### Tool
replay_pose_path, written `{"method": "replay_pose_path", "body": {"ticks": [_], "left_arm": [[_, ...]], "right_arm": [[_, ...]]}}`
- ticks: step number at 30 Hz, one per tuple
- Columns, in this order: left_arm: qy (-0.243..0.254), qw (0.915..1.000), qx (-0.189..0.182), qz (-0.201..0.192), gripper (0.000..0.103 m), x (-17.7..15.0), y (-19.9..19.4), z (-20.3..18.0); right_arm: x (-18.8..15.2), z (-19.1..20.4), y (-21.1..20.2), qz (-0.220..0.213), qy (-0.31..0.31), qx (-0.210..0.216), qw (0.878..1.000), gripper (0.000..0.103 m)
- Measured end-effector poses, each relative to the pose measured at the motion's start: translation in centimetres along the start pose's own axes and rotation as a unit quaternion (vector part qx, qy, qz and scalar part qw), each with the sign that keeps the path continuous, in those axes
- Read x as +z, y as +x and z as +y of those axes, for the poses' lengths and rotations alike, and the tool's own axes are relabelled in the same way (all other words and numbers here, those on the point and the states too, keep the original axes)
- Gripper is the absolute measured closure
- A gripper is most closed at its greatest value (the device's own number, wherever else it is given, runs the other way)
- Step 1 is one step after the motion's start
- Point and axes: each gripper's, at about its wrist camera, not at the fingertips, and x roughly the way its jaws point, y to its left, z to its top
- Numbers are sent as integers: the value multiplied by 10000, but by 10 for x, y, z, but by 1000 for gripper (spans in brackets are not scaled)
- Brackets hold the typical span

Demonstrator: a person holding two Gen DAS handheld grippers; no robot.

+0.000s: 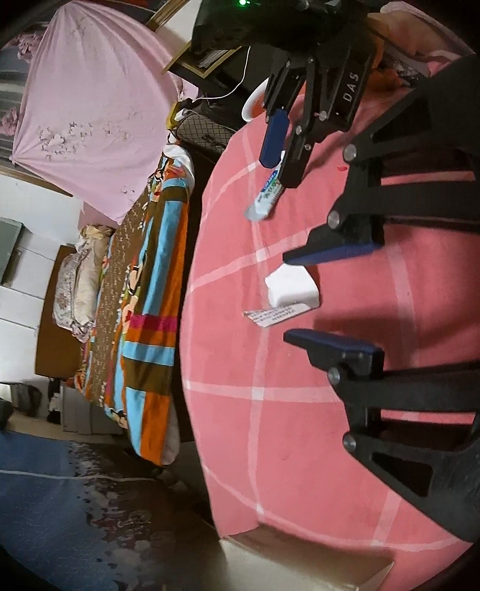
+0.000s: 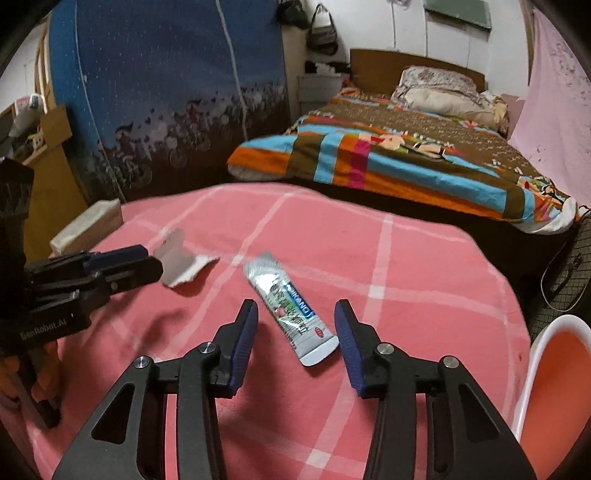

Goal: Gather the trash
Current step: 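Grasp the white paper scrap with the left gripper while the right grasps the second toothpaste tube, then carry the paper scrap and toothpaste tube in both grippers over the bucket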

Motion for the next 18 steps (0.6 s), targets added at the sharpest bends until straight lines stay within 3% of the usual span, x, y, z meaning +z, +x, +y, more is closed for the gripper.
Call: {"method": "replay_pose_path", "body": {"ticks": [5,10,18], "left_arm": [[-135,9998,-42,147,103,0,5,6],[-141,9996,-15,254,103,0,9,7],[-96,9997,53,210,103,1,7,7]], "right_arm": [[-1,0,3,71,-9,-40,10000,70],[-1,-2,4,148,-6,8,9999,80],[-2,0,3,90,21,-3,10000,85]]}}
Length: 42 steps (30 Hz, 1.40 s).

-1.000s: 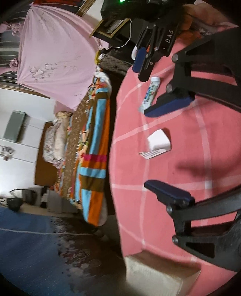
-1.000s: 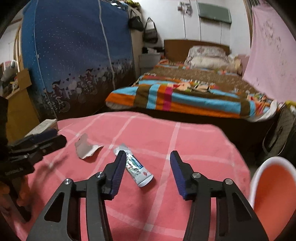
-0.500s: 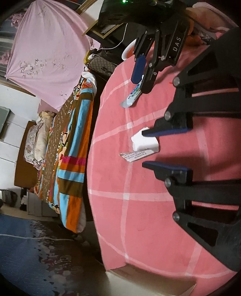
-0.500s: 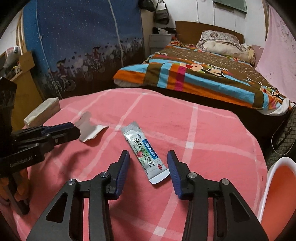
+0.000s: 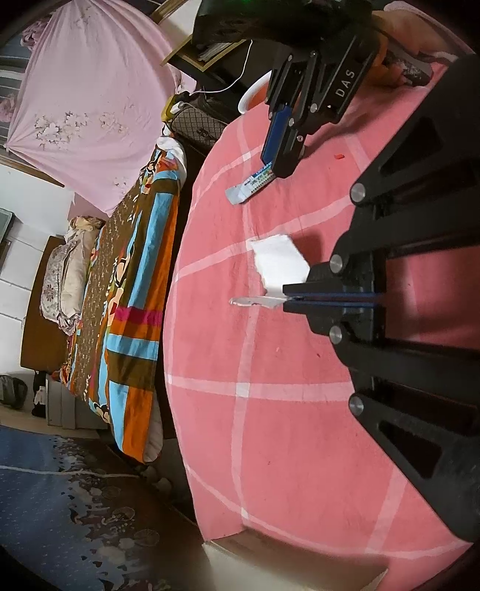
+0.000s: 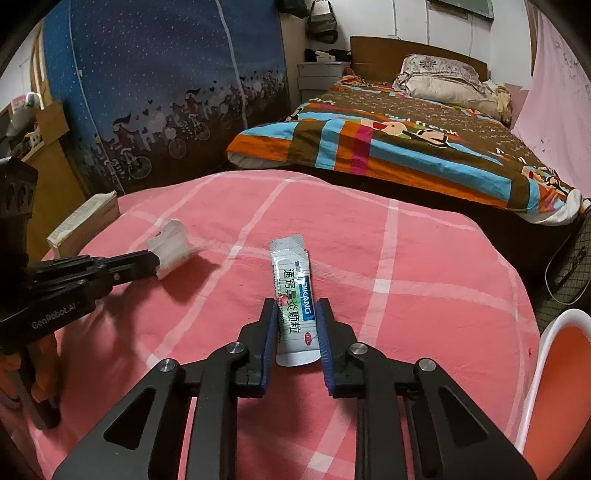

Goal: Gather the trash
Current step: 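Carry the paper scrap and toothpaste tube in both grippers over the bucket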

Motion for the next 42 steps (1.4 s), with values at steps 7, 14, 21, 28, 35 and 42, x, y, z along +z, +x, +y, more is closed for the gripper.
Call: {"method": "replay_pose_path", "body": {"ticks": [7,14,21,28,35,42], "left_arm": [[74,9995,4,-307,103,0,-11,-1],[186,9958,25,-893,103,-2,-36,-12],[391,9877,-42,-1512,103,-4,-61,-39],[553,9793,-199,-1936,103,-2,-77,-69],[782,9704,-397,-2250,103,0,-85,-105],[1043,9645,-665,-2333,103,1,-79,-148]], "right_arm": [[-1,12,-15,-427,-232,-226,9986,85],[-12,22,-59,-1630,-307,-663,9839,85],[-25,23,-93,-2609,-161,-960,9605,85],[-38,11,-121,-3320,183,-1035,9374,85],[-51,-2,-155,-3780,449,-1224,9166,85],[-64,-23,-179,-3989,583,-1721,8988,85]]}}
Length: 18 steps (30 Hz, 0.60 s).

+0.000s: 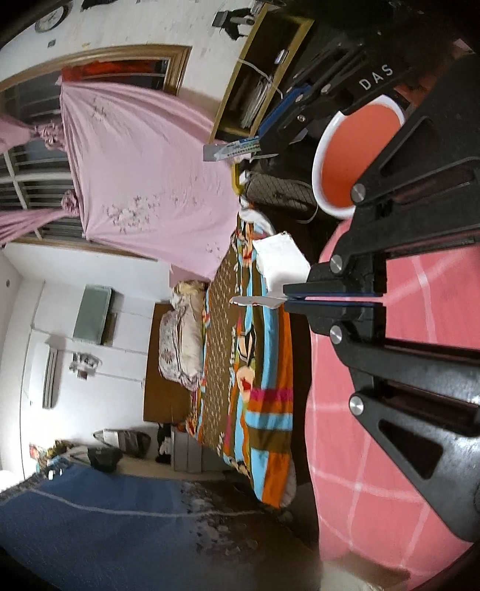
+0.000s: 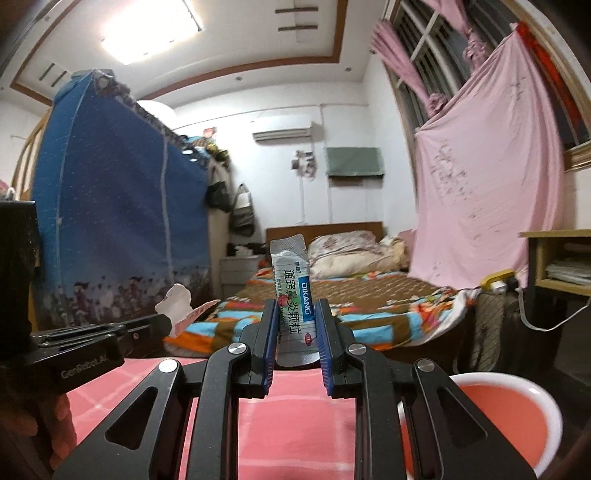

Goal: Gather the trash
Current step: 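Carry the paper scrap and toothpaste tube in both grippers over the bucket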

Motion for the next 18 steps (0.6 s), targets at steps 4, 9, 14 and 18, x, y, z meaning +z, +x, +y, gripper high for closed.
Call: {"method": "replay_pose_path", "body": {"ticks": [4,9,14,18], "left_arm": [[184,9994,-277,-3,103,1,9,-29],[367,9972,-650,21,103,1,18,-62],[567,9942,-913,97,103,-3,28,-91],[630,9917,-1084,300,103,-8,42,-107]], "right_arm": [[-1,-24,-3,15,119,-327,9994,85],[-4,-56,-5,137,405,-704,9966,85],[-10,-85,-9,213,660,-1029,9923,84],[-17,-106,-11,352,876,-1269,9874,84]]}}
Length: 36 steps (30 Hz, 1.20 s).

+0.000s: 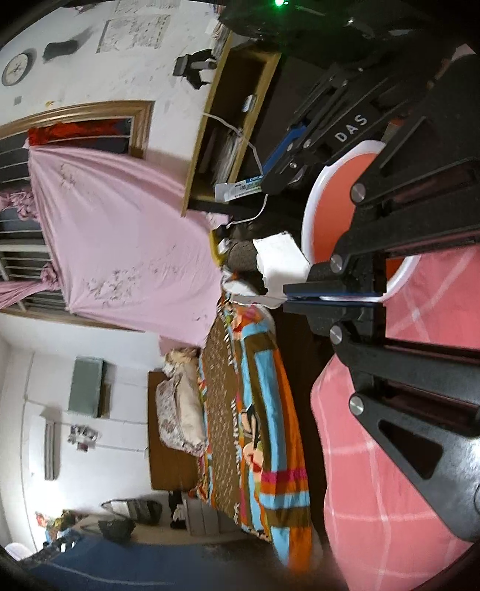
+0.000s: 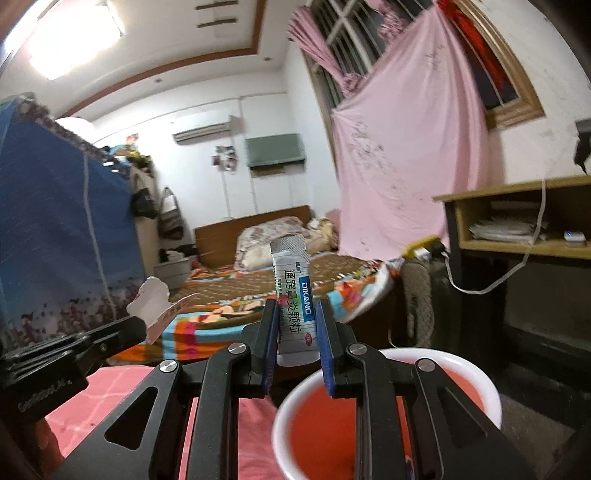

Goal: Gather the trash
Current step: 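Carry the paper scrap and toothpaste tube in both grippers over the bucket, then open both grippers to drop the paper and tube into the bucket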

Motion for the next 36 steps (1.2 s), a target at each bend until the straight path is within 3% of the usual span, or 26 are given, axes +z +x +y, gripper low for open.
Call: {"method": "replay_pose_path", "body": {"ticks": [9,20,36], "left_arm": [[-184,9969,-317,700,103,-9,43,-20],[-301,9889,-390,1404,103,-21,75,-35],[-626,9749,-415,2098,103,-31,102,-37]], "right_arm": [[-11,-29,12,483,369,-368,9975,84],[-19,-38,21,898,489,-517,9934,83],[-27,-50,32,1354,713,-650,9861,83]]}}
